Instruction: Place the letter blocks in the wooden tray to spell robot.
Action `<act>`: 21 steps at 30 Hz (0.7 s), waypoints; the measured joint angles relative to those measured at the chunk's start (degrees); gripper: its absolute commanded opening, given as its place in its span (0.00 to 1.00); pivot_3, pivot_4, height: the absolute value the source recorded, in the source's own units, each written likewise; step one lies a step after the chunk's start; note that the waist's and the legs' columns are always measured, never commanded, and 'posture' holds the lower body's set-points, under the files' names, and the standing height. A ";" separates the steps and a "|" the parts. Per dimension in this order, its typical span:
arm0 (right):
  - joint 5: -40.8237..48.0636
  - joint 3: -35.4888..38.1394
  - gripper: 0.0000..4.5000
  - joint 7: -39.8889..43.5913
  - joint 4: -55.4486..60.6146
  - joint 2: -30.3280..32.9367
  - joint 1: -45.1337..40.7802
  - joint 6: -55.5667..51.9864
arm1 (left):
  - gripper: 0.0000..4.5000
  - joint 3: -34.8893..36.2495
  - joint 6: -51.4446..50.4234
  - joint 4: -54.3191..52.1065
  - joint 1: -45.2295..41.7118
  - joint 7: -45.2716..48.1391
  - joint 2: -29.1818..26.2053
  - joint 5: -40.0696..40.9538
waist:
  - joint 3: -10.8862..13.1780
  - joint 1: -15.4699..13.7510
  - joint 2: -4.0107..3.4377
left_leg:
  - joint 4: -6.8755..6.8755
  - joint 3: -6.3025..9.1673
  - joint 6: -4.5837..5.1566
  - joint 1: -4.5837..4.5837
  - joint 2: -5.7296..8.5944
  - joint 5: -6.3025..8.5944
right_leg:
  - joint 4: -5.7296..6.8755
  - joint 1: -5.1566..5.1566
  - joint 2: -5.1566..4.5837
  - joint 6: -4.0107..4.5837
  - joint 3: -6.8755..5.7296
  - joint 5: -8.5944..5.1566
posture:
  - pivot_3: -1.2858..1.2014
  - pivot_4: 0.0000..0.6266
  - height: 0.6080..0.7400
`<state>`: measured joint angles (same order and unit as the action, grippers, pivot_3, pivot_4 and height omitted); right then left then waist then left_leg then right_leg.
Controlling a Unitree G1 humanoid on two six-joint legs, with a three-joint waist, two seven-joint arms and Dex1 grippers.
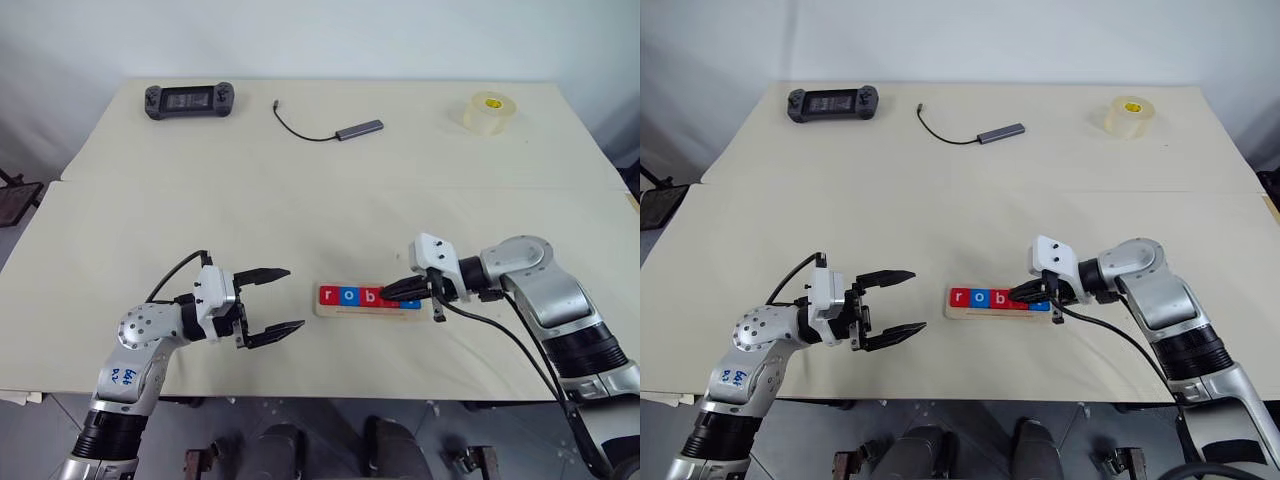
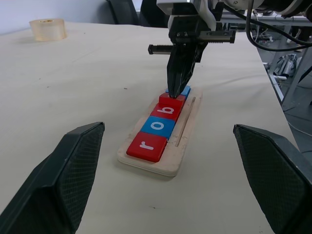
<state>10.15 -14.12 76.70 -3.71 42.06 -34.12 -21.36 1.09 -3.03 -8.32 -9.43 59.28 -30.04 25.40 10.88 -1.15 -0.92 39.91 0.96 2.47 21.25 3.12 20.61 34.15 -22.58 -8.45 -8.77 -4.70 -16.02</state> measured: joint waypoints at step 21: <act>9.86 20.04 0.52 -1.32 5.71 4.54 16.82 7.23 | 1.00 4.36 -0.03 0.45 2.20 0.64 -4.47 0.18 | 0.00 -0.25 0.01 | -0.10 0.01 0.00 0.01 0.00 0.00 | -0.09 0.03 -0.01 0.00 -0.05 0.00 | 0.52 0.24 1.00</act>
<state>20.01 5.92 75.38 2.01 46.59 -17.30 -14.13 5.45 -3.06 -7.87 -7.23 59.92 -34.51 25.59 10.89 -1.41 -0.92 39.81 0.97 2.47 21.26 3.12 20.61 34.06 -22.55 -8.46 -8.78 -4.75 -16.02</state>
